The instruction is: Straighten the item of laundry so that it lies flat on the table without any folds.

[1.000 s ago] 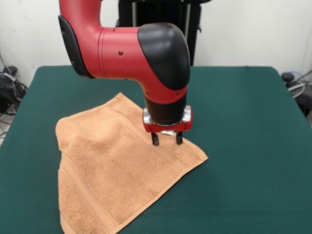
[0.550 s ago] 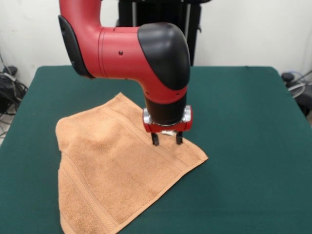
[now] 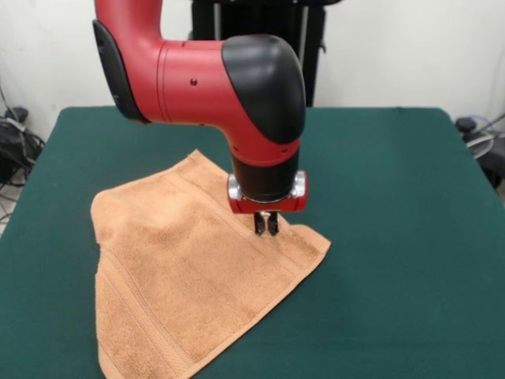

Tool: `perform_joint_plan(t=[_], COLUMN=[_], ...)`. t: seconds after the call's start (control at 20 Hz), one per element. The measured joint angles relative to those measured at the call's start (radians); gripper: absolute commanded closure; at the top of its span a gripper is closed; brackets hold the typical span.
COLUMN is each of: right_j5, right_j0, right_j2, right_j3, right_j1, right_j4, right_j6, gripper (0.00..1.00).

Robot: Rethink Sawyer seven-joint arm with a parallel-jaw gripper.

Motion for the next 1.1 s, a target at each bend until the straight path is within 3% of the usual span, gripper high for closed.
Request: perform_joint_plan(t=[0.65,1.1], right_j5=[-0.041,-0.204], right_j0=[0.028,0.099], right_j2=[-0.028,-0.084], right_j3=[0.016,0.125], right_j1=[-0.010,-0.070], right_j4=[0.000,0.010], right_j6=[0.000,0.015], gripper=[1.00,1.00])
